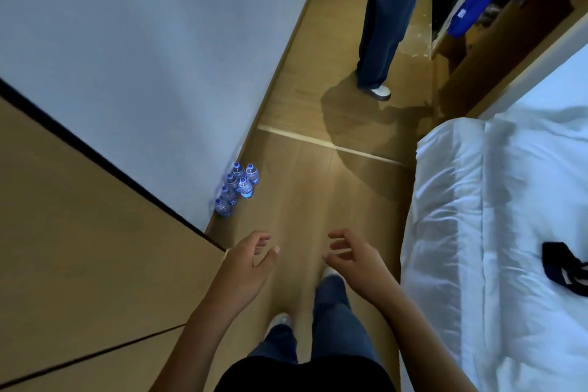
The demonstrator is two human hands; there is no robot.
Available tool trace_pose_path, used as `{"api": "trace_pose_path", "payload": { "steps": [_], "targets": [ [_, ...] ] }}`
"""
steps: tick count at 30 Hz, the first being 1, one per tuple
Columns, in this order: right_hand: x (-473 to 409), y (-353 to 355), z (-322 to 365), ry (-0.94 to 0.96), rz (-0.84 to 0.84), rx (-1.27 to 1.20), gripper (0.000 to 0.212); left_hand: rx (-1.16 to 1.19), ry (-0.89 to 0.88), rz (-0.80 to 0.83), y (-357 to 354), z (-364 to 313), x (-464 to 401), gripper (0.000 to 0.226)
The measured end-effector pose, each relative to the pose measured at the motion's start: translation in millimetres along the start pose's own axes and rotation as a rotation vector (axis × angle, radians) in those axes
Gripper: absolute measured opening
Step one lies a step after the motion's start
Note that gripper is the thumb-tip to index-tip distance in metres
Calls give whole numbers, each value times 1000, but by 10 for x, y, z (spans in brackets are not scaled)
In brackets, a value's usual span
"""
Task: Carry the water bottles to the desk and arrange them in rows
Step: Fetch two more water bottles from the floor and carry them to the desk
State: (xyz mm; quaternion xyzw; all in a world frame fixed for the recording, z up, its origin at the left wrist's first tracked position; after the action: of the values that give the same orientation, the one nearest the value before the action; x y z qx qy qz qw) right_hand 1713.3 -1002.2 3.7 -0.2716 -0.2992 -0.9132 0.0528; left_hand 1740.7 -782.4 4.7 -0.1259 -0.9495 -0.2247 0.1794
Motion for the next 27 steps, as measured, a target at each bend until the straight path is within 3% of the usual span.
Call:
{"api": "trace_pose_path", "payload": {
  "steps": [5,14,27],
  "targets": [
    [-827,511,209,25,52,39,37,34,38,-53,-110,-307,-785,22],
    [-2440,1296,910,173,212,240,38,184,167,-287,-167,-976,-2092,30],
    [-3904,836,1724,243,470,331,38,263,320,-466,456,-752,-2973,29]
  ]
}}
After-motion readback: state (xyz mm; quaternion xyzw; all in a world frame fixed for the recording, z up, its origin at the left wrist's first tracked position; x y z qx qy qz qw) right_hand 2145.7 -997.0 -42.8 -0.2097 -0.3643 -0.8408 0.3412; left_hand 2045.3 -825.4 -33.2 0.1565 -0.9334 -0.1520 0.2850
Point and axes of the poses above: each hand's wrist, its own x-axis away from the middle knuckle, its own y-axis out of the back of the hand, z = x × y, the point moved 2 cm from there along -x, towards the middle knuckle, and after that the axes turned 7 degrees about x, right-handed, at the moved point
